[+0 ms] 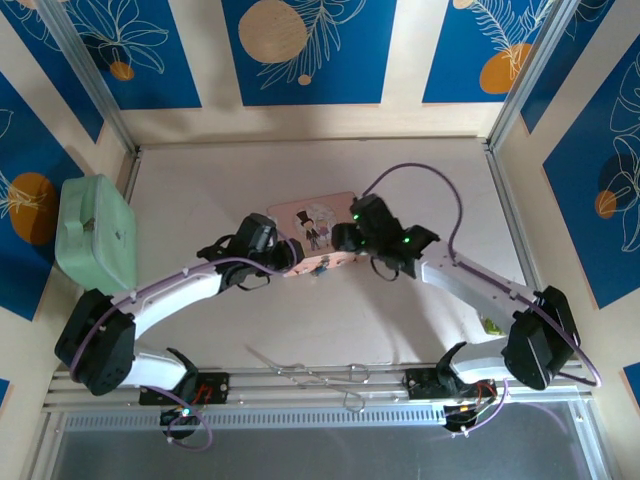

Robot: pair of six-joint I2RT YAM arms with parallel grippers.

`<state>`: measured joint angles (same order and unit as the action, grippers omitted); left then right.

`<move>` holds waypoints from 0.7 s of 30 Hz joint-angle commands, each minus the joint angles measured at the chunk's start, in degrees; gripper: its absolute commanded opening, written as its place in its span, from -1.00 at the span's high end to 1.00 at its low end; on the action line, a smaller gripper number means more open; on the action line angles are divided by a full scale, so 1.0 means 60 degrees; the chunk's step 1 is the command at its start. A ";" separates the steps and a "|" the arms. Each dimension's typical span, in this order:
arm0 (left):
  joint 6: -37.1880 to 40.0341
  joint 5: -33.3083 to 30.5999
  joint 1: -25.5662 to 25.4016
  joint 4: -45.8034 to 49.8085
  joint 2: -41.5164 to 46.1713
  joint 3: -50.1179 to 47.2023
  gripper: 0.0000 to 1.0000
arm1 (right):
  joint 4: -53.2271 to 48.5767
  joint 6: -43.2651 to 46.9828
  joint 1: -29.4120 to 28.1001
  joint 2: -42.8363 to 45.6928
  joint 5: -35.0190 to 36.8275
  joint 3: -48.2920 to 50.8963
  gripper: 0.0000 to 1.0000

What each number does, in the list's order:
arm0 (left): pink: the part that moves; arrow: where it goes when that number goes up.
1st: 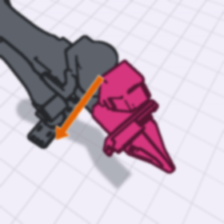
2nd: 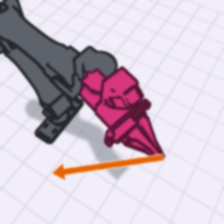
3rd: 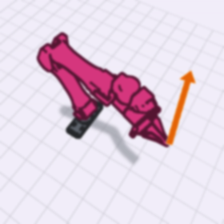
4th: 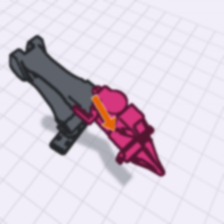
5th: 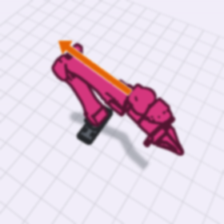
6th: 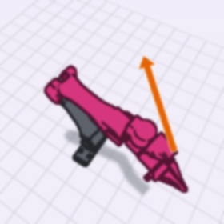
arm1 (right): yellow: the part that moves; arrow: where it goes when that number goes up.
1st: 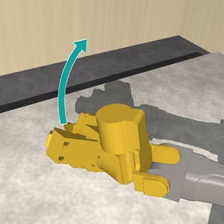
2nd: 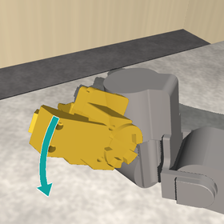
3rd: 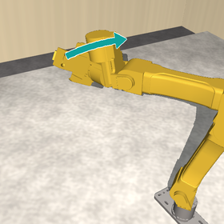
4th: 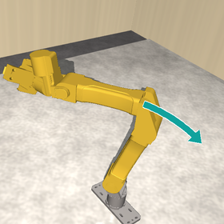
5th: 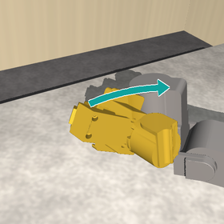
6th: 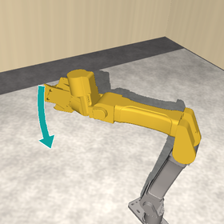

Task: Unlock the padlock with the key

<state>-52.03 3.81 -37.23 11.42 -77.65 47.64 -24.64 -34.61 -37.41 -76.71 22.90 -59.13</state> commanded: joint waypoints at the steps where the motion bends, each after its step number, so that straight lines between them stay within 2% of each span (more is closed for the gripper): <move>1: 0.0472 -0.0148 0.0428 0.0504 0.0234 0.0411 -0.26 | -0.0646 0.0437 0.0961 -0.0260 -0.1090 -0.0301 -0.33; 7: 0.1162 -0.0012 0.0925 0.1253 -0.0045 0.0980 -0.37 | -0.0598 0.0508 0.2182 -0.1070 -0.2281 -0.0582 -0.22; 8: 0.1299 0.0082 0.1028 0.1361 -0.0166 0.1056 -0.46 | -0.0497 0.0492 0.2279 -0.1148 -0.2376 -0.0540 -0.21; 9: 0.1416 0.0186 0.1146 0.1495 -0.0318 0.1156 -0.65 | -0.0460 0.0495 0.2343 -0.1239 -0.2497 -0.0530 -0.20; 10: 0.1494 0.0280 0.1244 0.1581 -0.0459 0.1232 -0.66 | -0.0456 0.0495 0.2366 -0.1336 -0.2551 -0.0544 -0.18; 12: 0.1725 0.0572 0.1397 0.1626 -0.0751 0.1342 -0.50 | -0.0456 0.0495 0.2368 -0.1538 -0.2596 -0.0574 -0.13; 14: 0.1754 0.0564 0.1415 0.1762 -0.1025 0.1445 -0.46 | -0.0382 0.0495 0.2368 -0.1681 -0.2644 -0.0549 -0.09; 21: 0.1757 0.0610 0.1441 0.1474 -0.1716 0.1362 -0.48 | -0.0243 0.0550 0.2361 -0.2091 -0.2725 -0.0574 -0.01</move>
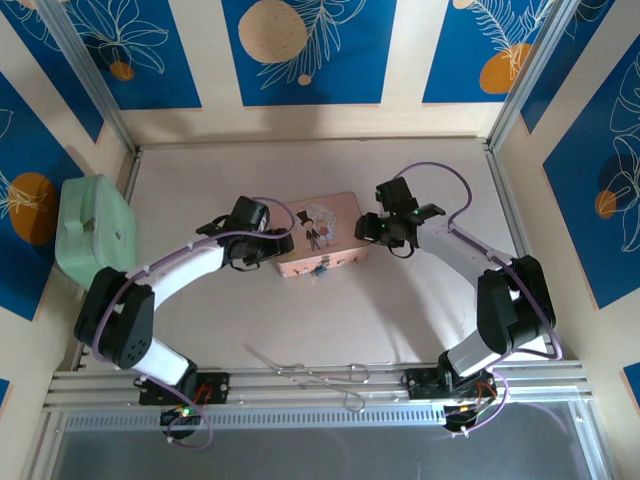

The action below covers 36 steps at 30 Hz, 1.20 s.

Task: Unlock the padlock with the key

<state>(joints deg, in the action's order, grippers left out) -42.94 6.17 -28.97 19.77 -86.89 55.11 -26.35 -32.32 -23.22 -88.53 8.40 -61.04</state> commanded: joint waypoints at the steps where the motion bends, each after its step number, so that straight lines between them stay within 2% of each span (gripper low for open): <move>1: 0.0250 0.0205 0.0068 0.0074 -0.0219 0.0102 -0.46 | 0.0071 0.0184 -0.0012 -0.0153 -0.0302 -0.0235 0.00; 4: 0.0271 0.0214 0.0081 0.0017 -0.0326 0.0058 -0.39 | 0.0170 0.0172 -0.0026 -0.0251 -0.0337 -0.0145 0.05; 7: 0.0315 0.0202 0.0082 0.0045 -0.0322 0.0016 -0.35 | 0.0228 0.0141 -0.0097 -0.0289 -0.0420 -0.0088 0.24; 15: 0.0556 0.0110 0.0126 0.0103 -0.0420 0.0048 -0.40 | 0.0115 -0.0209 -0.0747 -0.0045 -0.0049 0.0205 0.50; 24: 0.1012 -0.0089 0.0139 0.0340 -0.1100 0.0683 -0.31 | -0.0241 -0.0656 -0.1657 0.0634 0.0962 0.0500 0.54; 27: 0.1196 -0.0219 0.0152 0.0402 -0.1198 0.0882 -0.29 | -0.0583 -0.0622 -0.1857 0.1019 0.1388 0.0270 0.37; 33: 0.1298 -0.0143 0.0185 0.0573 -0.1240 0.1083 -0.24 | -0.1305 -0.0745 -0.3315 0.2135 0.3913 -0.0031 -0.32; 36: 0.1282 -0.0030 0.0185 0.0532 -0.1037 0.1011 -0.24 | -0.0620 -0.0512 -0.4324 0.2618 0.4622 0.0267 -0.44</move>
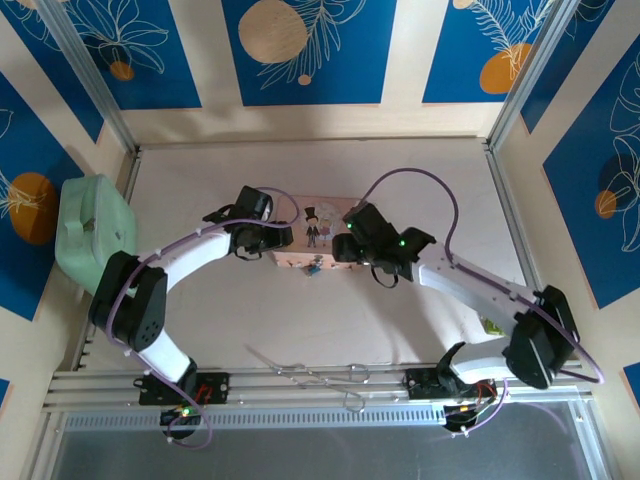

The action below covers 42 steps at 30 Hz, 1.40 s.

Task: Unlock the padlock with the key

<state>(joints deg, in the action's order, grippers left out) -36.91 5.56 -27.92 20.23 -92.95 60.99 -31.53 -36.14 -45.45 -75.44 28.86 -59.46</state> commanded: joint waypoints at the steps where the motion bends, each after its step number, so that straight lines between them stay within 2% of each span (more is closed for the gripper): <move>1: 0.0261 0.0105 0.0009 0.0467 0.0019 0.0019 -0.24 | 0.0695 0.0222 -0.0913 0.0541 0.1386 0.0243 -0.44; 4: 0.0183 0.0296 0.0010 0.0389 0.0219 -0.0025 -0.24 | 0.1859 0.0030 -0.1201 0.0630 0.0922 0.0950 -0.41; 7: 0.0063 0.0447 0.0010 0.0270 0.0370 -0.0087 -0.25 | 0.2282 -0.0616 -0.0997 0.0174 -0.0368 0.1183 -0.31; 9: 0.0043 0.0455 0.0010 0.0270 0.0416 -0.0127 -0.25 | 0.2979 -0.0440 -0.0991 -0.0291 -0.1397 0.1362 -0.23; 12: -0.0007 0.0532 0.0010 0.0214 0.0432 -0.0251 -0.24 | 0.3938 -0.0245 -0.1305 -0.1069 -0.1689 0.1572 -0.23; 19: -0.0354 0.0763 0.0009 -0.0215 0.0634 -0.0763 -0.22 | 0.4024 -0.0399 -0.1463 -0.2709 -0.1235 0.1063 -0.24; 29: -0.0598 0.0962 0.0010 -0.0536 0.0653 -0.1079 -0.16 | 0.3900 -0.0573 -0.1590 -0.4050 -0.0235 0.0627 -0.29; 42: -0.0880 0.1122 -0.0004 -0.0818 0.0930 -0.1503 -0.11 | 0.4545 -0.0407 -0.1680 -0.3918 -0.0102 0.1001 -0.29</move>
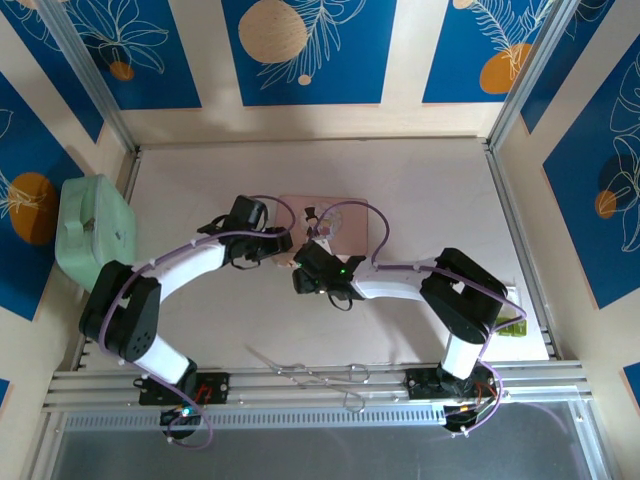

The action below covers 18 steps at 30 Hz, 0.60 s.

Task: Unlock the padlock with the key

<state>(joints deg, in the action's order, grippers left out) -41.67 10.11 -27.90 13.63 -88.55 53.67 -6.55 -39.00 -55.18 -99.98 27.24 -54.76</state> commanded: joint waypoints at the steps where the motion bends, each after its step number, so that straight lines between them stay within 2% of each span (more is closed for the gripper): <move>1: -0.0101 0.0366 -0.0008 0.0288 0.0237 -0.0324 -0.11 | 0.0499 0.0083 -0.0047 0.0236 0.0116 0.0301 -0.29; 4: -0.0145 0.0395 -0.0008 0.0275 0.0343 -0.0418 -0.10 | 0.0755 0.0182 -0.0030 0.0331 -0.0087 0.0413 -0.28; 18: -0.0419 0.0571 -0.0080 0.0106 0.0506 -0.0595 -0.07 | 0.0820 0.0202 0.0070 0.0521 0.0321 0.0255 -0.29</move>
<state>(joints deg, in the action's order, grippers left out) -43.46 11.51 -27.92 12.75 -86.63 51.35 -3.27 -38.37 -55.07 -99.68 27.40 -52.90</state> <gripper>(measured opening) 0.535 0.641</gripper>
